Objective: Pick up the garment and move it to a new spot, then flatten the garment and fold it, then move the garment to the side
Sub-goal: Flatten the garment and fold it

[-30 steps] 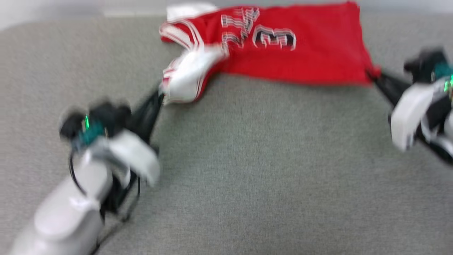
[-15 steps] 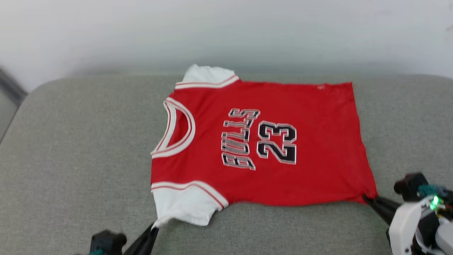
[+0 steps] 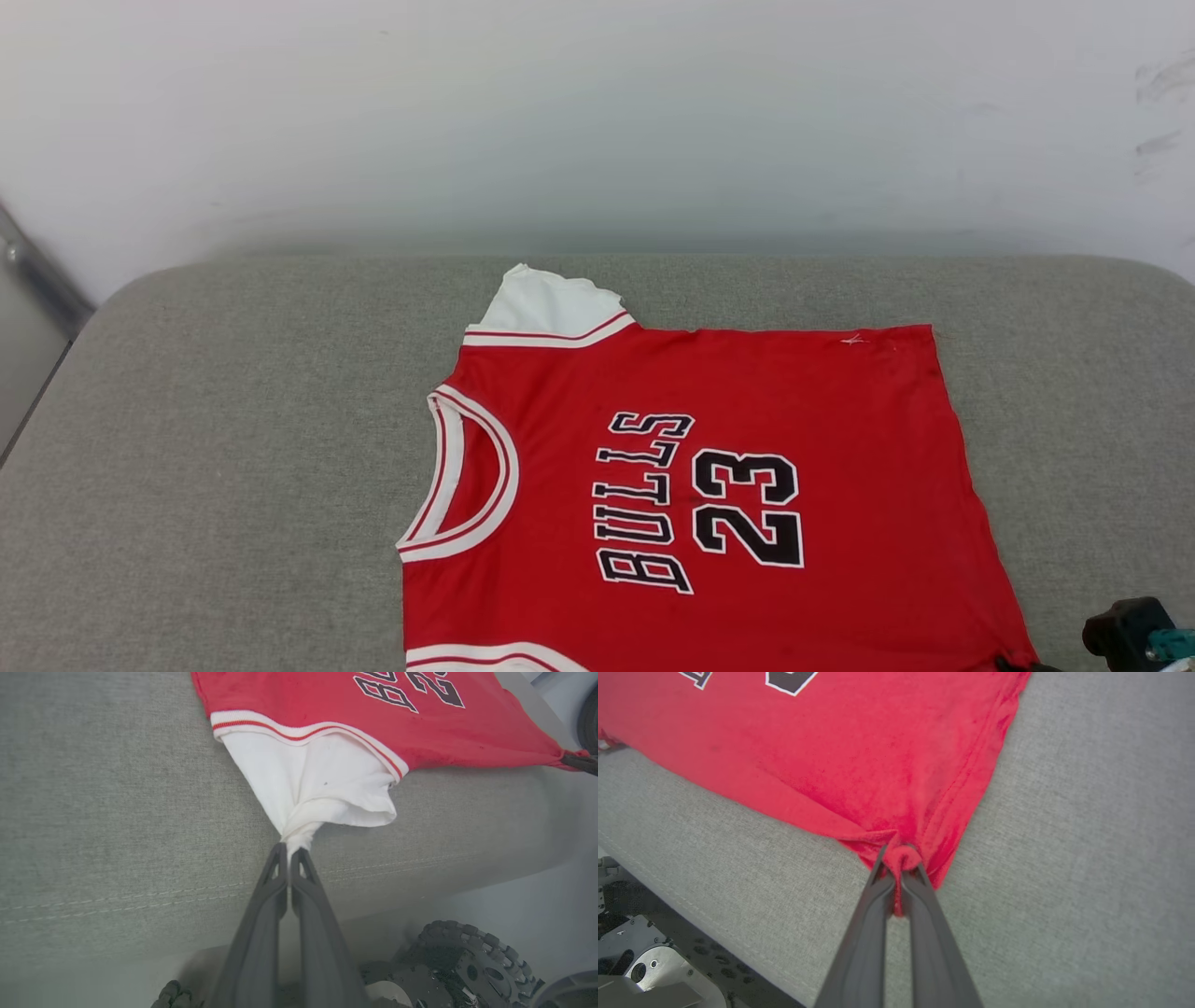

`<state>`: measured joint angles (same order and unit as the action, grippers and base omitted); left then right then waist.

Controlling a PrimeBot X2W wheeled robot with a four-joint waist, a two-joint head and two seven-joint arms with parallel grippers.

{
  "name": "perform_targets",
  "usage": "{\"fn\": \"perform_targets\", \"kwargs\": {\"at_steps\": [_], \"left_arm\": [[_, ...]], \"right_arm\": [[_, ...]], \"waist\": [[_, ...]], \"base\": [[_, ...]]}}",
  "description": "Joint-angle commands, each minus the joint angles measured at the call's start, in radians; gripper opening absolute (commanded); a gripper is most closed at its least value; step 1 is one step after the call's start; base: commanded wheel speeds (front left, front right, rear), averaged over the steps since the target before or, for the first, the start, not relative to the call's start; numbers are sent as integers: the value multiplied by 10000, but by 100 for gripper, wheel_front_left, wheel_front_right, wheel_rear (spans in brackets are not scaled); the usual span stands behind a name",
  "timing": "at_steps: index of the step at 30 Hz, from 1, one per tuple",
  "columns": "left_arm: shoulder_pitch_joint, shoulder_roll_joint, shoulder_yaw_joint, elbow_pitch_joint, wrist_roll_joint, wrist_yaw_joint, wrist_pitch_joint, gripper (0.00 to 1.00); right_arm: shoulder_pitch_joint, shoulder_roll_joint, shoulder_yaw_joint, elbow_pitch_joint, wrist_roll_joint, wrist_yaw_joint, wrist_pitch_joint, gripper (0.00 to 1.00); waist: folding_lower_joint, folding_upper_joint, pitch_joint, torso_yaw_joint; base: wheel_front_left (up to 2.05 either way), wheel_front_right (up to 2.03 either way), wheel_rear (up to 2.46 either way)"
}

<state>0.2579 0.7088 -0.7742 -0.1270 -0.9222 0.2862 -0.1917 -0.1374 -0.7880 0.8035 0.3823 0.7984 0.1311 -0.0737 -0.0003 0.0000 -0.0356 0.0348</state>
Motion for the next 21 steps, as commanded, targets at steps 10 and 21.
{"fn": "perform_targets", "kwargs": {"at_steps": [10, 21], "left_arm": [[-1122, 212, 101, -4, 670, -122, 92, 0], [-5476, -209, 629, 1326, 1723, -1286, 573, 0]], "right_arm": [[768, 345, -1693, -845, -673, -7, 703, 0], [-844, 750, -3345, -1969, -1290, -7, 1816, 0]], "waist": [[3, 0, 211, 34], [3, 0, 1834, -385]], "base": [[0, 0, 0], [0, 0, 0]]}}
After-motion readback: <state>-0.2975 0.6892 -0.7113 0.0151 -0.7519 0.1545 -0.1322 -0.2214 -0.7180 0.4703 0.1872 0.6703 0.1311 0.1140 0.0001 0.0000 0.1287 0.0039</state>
